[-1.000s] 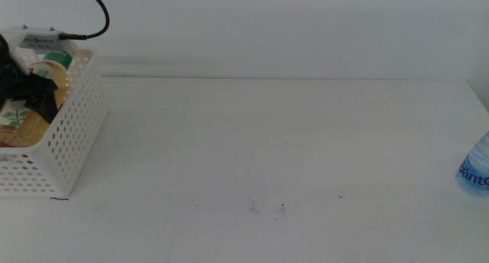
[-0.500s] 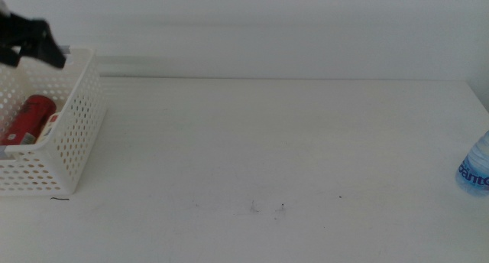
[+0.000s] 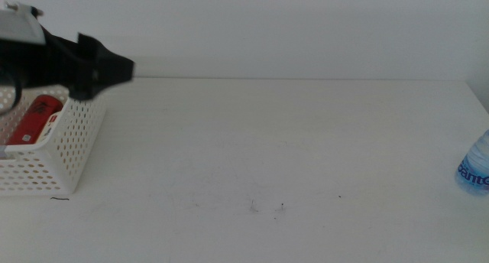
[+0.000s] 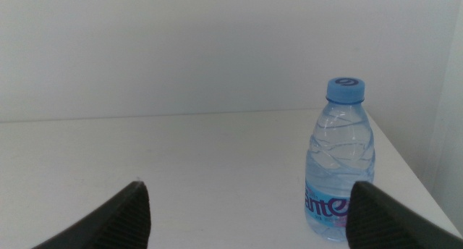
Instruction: Use arms to grab the bottles and put them into the dustbin to the left of the table.
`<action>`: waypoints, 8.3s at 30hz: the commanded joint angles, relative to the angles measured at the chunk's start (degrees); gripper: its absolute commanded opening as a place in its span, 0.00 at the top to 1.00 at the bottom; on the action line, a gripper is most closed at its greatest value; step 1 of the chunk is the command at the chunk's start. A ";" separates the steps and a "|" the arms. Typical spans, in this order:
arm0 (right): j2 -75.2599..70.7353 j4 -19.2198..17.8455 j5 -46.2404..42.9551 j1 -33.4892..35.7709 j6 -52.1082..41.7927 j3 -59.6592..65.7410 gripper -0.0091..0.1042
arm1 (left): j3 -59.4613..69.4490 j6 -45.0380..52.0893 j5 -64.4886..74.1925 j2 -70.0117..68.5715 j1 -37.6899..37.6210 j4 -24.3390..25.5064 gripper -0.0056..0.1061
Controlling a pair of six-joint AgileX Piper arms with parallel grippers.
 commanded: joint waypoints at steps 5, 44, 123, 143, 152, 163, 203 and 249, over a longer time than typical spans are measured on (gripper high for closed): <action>-0.23 -0.40 -0.49 -0.13 -0.34 0.19 0.15 | 0.91 -11.62 4.54 -9.13 -8.27 8.93 0.11; -0.23 -2.54 -2.18 -0.12 -1.14 0.19 0.15 | -3.50 -18.02 8.72 -22.17 -13.96 14.16 0.11; 113.09 23.47 -76.91 -3.27 -20.18 -25.17 0.87 | -3.50 -18.02 8.34 -22.17 -13.96 14.16 0.11; 118.68 -12.77 -48.04 25.19 0.59 -66.32 0.94 | -3.50 -17.92 8.34 -22.17 -13.96 14.16 0.11; 134.61 -20.61 -37.61 33.45 5.16 -91.90 0.94 | -3.50 -17.92 8.34 -22.17 -13.96 14.16 0.11; 137.65 -20.37 -32.07 34.55 9.58 -94.71 0.44 | -3.50 -18.04 8.34 -22.17 -13.96 14.16 0.11; 65.81 3.70 34.09 36.16 -0.85 -78.66 0.19 | -3.50 -17.91 4.45 -22.17 -13.96 14.16 0.11; 65.81 3.70 34.01 36.16 -0.85 -78.66 0.19 | 42.45 -39.03 -101.00 26.61 -26.55 24.66 0.11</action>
